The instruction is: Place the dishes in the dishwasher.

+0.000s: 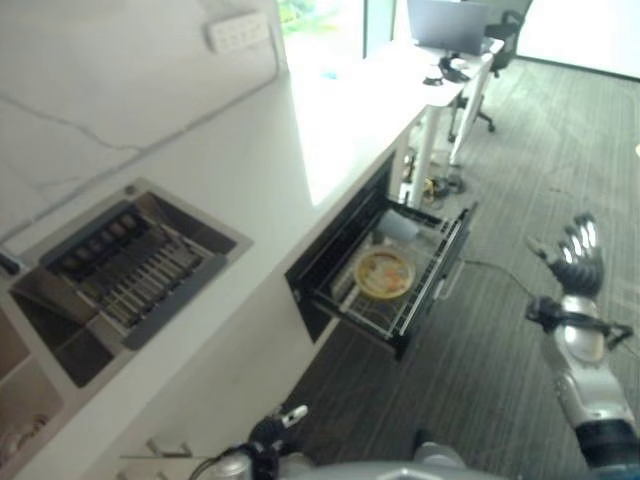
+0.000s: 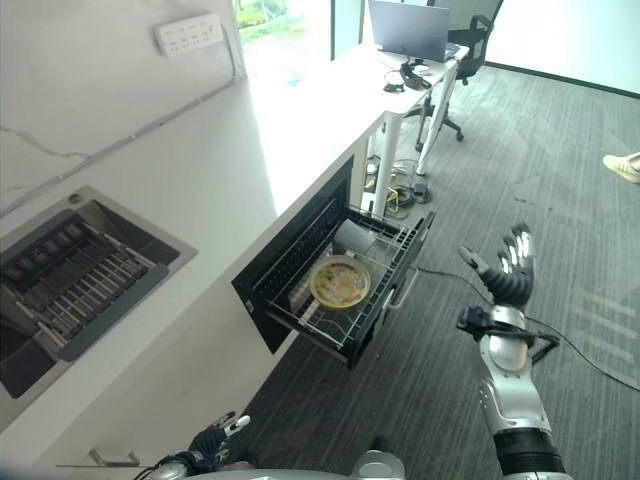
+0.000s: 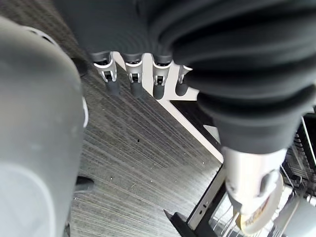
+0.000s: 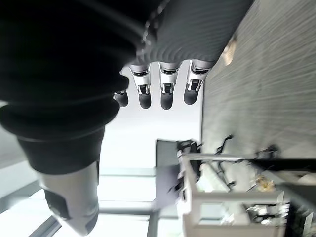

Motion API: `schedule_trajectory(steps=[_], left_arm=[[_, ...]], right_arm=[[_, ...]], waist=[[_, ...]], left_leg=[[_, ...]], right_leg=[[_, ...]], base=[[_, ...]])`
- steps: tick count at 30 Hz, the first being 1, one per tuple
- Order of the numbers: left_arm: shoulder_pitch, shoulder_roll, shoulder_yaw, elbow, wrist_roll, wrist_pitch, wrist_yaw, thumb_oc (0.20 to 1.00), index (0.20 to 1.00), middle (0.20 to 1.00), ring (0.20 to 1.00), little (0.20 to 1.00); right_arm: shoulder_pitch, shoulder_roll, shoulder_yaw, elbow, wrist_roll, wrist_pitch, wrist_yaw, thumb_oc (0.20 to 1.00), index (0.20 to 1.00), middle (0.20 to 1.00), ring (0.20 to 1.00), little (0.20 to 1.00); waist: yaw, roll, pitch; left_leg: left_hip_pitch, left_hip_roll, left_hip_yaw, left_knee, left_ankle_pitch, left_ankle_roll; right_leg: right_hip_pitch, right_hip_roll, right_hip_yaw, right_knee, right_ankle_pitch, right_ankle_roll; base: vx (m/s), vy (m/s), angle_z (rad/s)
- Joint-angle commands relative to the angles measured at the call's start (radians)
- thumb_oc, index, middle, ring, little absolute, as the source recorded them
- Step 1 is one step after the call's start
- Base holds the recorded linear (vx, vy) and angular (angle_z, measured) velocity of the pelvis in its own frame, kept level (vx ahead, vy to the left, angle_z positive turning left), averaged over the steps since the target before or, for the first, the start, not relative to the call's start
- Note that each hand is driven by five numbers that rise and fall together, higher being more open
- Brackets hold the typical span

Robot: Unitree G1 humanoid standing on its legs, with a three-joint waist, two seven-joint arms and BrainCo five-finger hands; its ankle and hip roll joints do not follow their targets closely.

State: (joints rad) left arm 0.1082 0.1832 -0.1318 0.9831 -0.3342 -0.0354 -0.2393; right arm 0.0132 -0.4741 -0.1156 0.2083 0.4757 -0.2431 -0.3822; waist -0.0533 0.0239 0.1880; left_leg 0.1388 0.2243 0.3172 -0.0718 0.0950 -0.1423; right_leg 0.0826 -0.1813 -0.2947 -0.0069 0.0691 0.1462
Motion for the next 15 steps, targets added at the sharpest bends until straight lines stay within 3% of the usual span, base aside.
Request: schedule_trajectory(steps=[1, 3, 4, 7, 13, 15], left_arm=[[-0.021, 0.016, -0.031, 0.034, -0.006, 0.023, -0.035, 1.000, 1.000, 1.000, 1.000, 1.000], [-0.031, 0.037, -0.075, 0.042, -0.005, 0.047, -0.044, 1.000, 1.000, 1.000, 1.000, 1.000], [-0.034, 0.039, -0.089, 0.043, -0.006, 0.041, -0.042, 1.000, 1.000, 1.000, 1.000, 1.000], [-0.049, 0.045, -0.118, 0.045, -0.018, 0.038, -0.054, 1.000, 1.000, 1.000, 1.000, 1.000], [-0.051, 0.043, -0.136, 0.028, -0.020, 0.032, -0.064, 1.000, 1.000, 1.000, 1.000, 1.000], [-0.064, 0.050, -0.145, 0.018, -0.037, 0.024, -0.065, 1.000, 1.000, 1.000, 1.000, 1.000]], right_arm=[[-0.067, 0.016, -0.066, -0.008, 0.171, -0.035, 0.058, 1.000, 1.000, 1.000, 1.000, 1.000], [-0.094, 0.057, -0.070, 0.167, 0.406, -0.004, 0.132, 1.000, 1.000, 1.000, 1.000, 1.000], [-0.117, 0.068, -0.059, 0.217, 0.440, -0.009, 0.148, 1.000, 1.000, 1.000, 1.000, 1.000], [-0.202, 0.075, -0.017, 0.349, 0.453, 0.023, 0.169, 1.000, 1.000, 1.000, 1.000, 1.000], [-0.272, 0.053, 0.021, 0.471, 0.407, 0.139, 0.280, 1.000, 1.000, 1.000, 1.000, 1.000], [-0.319, 0.030, 0.040, 0.509, 0.393, 0.156, 0.342, 1.000, 1.000, 1.000, 1.000, 1.000]], waist=[[-0.014, -0.013, 0.051], [0.003, 0.009, 0.070], [0.014, 0.018, 0.077], [0.051, 0.059, 0.110], [0.078, 0.084, 0.141], [0.092, 0.089, 0.166]], left_leg=[[-0.026, -0.011, 0.029, 0.063, -0.067, 0.037], [-0.037, -0.013, 0.011, 0.092, -0.079, 0.044], [-0.042, -0.019, 0.000, 0.096, -0.081, 0.049], [-0.083, -0.040, -0.061, 0.121, -0.080, 0.058], [-0.118, -0.047, -0.082, 0.157, -0.085, 0.057], [-0.140, -0.057, -0.104, 0.179, -0.104, 0.050]], right_leg=[[0.032, -0.030, -0.077, 0.125, -0.146, -0.017], [0.028, -0.035, -0.086, 0.161, -0.168, -0.030], [0.023, -0.037, -0.089, 0.178, -0.179, -0.034], [-0.014, -0.052, -0.083, 0.265, -0.225, -0.056], [-0.042, -0.073, -0.093, 0.339, -0.260, -0.071], [-0.065, -0.081, -0.079, 0.393, -0.301, -0.071]], base=[[0.06, -0.062, -0.04], [0.09, -0.097, 0.03], [0.07, -0.043, 0.18], [0.00, 0.081, 0.58], [0.01, 0.061, 0.19], [-0.03, 0.034, 0.16]])
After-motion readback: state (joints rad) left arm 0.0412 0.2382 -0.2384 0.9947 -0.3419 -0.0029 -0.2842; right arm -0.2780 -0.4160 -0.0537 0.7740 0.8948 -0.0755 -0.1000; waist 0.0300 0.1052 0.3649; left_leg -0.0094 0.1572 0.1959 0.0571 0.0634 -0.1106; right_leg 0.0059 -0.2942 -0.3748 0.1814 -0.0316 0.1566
